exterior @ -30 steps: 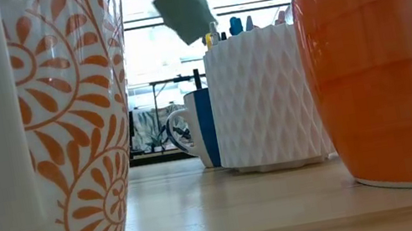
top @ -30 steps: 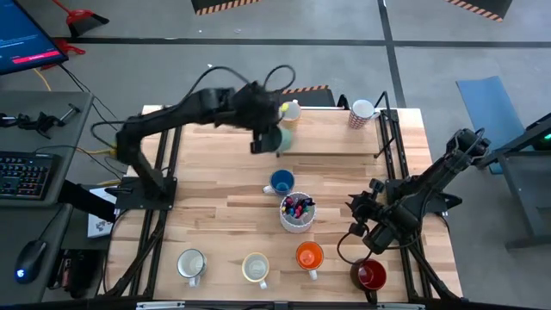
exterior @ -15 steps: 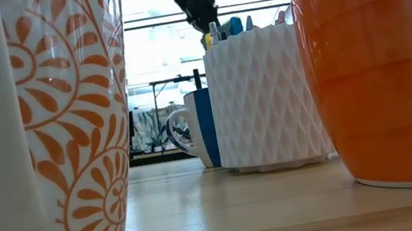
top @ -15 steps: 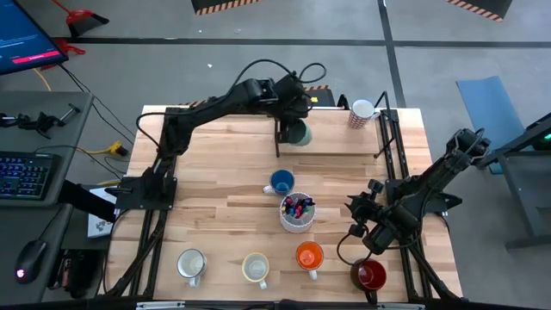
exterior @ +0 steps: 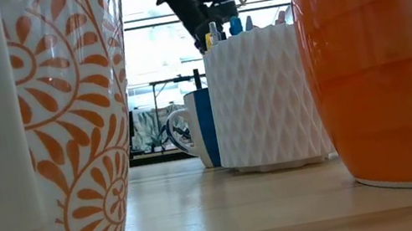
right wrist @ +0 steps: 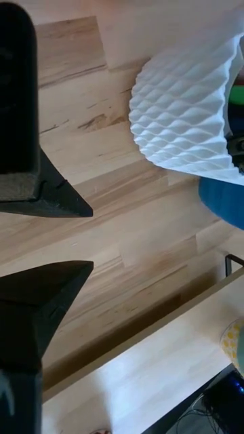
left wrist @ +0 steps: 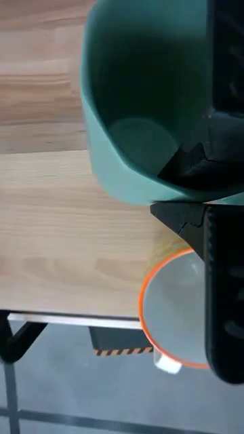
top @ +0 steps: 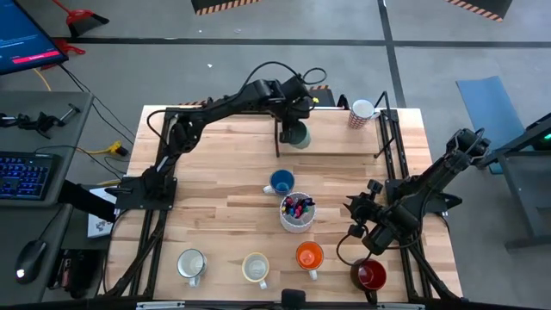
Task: Place coffee mugs
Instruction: Put the green mug on the shelf
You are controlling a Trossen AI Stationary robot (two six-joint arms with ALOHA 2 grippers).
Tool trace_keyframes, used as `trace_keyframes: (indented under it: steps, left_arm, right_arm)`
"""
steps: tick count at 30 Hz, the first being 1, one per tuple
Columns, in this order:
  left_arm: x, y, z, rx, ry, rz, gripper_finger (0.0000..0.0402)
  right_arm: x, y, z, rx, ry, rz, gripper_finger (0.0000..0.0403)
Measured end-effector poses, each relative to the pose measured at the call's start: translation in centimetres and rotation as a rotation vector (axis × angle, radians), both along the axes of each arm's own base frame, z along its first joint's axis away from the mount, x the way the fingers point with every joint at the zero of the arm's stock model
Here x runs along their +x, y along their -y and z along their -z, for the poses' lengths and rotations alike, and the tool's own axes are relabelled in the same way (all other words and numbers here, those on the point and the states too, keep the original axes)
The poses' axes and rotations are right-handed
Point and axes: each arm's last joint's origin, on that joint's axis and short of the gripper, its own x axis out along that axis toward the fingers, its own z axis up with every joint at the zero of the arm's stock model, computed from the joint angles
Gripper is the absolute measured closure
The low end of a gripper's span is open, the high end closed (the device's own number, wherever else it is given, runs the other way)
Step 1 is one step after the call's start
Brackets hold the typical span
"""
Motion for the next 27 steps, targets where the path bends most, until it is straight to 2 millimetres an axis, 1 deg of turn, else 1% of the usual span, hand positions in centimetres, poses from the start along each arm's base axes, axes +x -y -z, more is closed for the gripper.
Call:
trace_keyframes:
  steps: [5,7,14,19,27]
  left_arm:
    - [0.8,-0.3,1.9,-0.016,-0.034,0.000,0.0396]
    - [0.9,-0.4,2.4,-0.020,-0.044,-0.001,0.0396]
    - [0.6,-1.1,2.5,-0.012,-0.054,-0.028,0.0396]
    - [-0.1,-1.8,2.7,-0.034,-0.088,-0.060,0.0396]
    - [0.1,-1.5,2.9,-0.039,-0.095,-0.052,0.0396]
  right_arm:
    - [0.0,0.0,0.0,0.004,0.004,0.000,0.0311]
    - [0.0,0.0,0.0,0.005,0.004,0.000,0.0311]
    - [0.0,0.0,0.0,0.006,0.005,0.000,0.0311]
    - [0.1,-0.1,0.0,0.009,0.008,0.000,0.0311]
    - [0.1,-0.1,0.0,0.010,0.009,0.000,0.0311]
